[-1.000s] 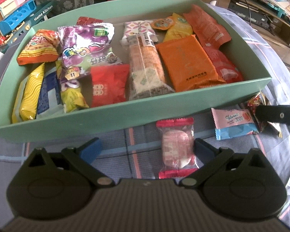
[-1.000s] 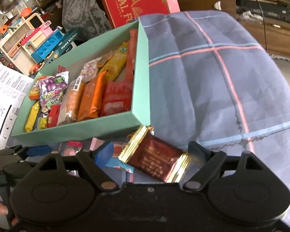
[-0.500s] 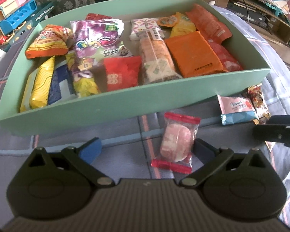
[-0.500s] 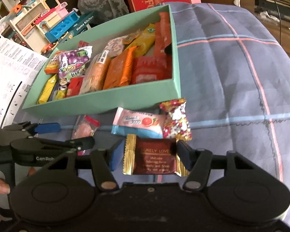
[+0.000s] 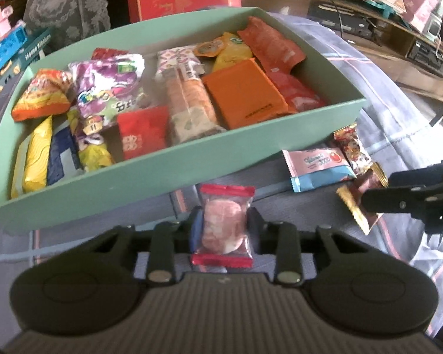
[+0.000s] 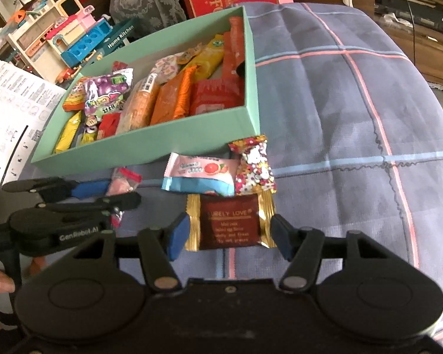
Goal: Organize snacks
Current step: 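Carry pink candy and chocolate bar into the green box and open both tools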
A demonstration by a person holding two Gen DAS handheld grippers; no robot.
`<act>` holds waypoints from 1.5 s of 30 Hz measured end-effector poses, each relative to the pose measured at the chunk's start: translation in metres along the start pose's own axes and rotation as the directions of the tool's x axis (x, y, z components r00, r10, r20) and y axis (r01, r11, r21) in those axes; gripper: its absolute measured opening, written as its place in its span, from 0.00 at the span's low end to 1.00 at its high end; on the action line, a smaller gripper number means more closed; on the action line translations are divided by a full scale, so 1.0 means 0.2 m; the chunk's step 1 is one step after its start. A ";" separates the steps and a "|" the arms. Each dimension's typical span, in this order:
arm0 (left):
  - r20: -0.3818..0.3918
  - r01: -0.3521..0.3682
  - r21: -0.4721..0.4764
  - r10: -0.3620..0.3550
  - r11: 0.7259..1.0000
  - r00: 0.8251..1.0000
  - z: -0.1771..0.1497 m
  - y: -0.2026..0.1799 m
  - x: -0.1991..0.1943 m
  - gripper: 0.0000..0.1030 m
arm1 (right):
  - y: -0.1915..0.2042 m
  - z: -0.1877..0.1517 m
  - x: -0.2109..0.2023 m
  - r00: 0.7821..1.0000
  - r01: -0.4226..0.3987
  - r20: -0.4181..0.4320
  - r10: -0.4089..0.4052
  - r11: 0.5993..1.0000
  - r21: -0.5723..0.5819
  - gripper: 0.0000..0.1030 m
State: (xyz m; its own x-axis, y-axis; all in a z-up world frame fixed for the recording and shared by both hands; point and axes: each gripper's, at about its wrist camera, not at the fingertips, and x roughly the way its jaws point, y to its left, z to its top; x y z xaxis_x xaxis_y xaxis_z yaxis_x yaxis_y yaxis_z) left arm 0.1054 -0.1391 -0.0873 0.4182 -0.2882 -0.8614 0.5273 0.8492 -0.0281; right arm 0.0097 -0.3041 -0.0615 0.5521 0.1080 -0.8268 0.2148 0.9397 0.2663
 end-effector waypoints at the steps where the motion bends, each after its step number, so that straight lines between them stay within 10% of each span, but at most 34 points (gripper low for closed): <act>1: -0.002 0.001 -0.008 -0.001 1.000 1.000 0.00 0.01 0.00 0.29 | 0.02 0.01 0.00 1.000 -0.006 0.006 0.006 1.000 -0.015 0.59; 17: 0.003 0.015 -0.062 -0.014 0.998 1.000 -0.08 0.13 -0.05 0.31 | 0.10 -0.02 0.04 0.987 -0.069 -0.150 0.051 0.991 -0.115 0.60; 24: -0.001 0.017 -0.064 -0.017 0.998 1.000 -0.09 0.14 -0.06 0.31 | 0.24 -0.06 0.07 0.993 0.031 -0.103 -0.053 0.979 -0.200 0.60; 30: -0.002 0.009 -0.059 -0.009 0.998 1.000 -0.09 0.14 -0.06 0.32 | 0.36 -0.19 0.07 0.981 0.180 -0.002 -0.193 0.918 -0.354 0.40; 45: -0.005 0.005 -0.084 -0.006 0.996 1.000 -0.16 0.15 -0.19 0.28 | 0.29 -0.08 -0.09 0.998 0.063 0.026 -0.059 0.984 -0.164 0.36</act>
State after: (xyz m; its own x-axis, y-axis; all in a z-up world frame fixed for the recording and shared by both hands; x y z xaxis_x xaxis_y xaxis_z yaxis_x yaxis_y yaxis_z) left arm 0.0822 -0.0889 -0.0707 0.4113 -0.2907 -0.8639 0.4655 0.8818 -0.0752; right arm -0.0008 -0.2466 -0.0390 0.5591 0.0434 -0.8279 0.1143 0.9851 0.1288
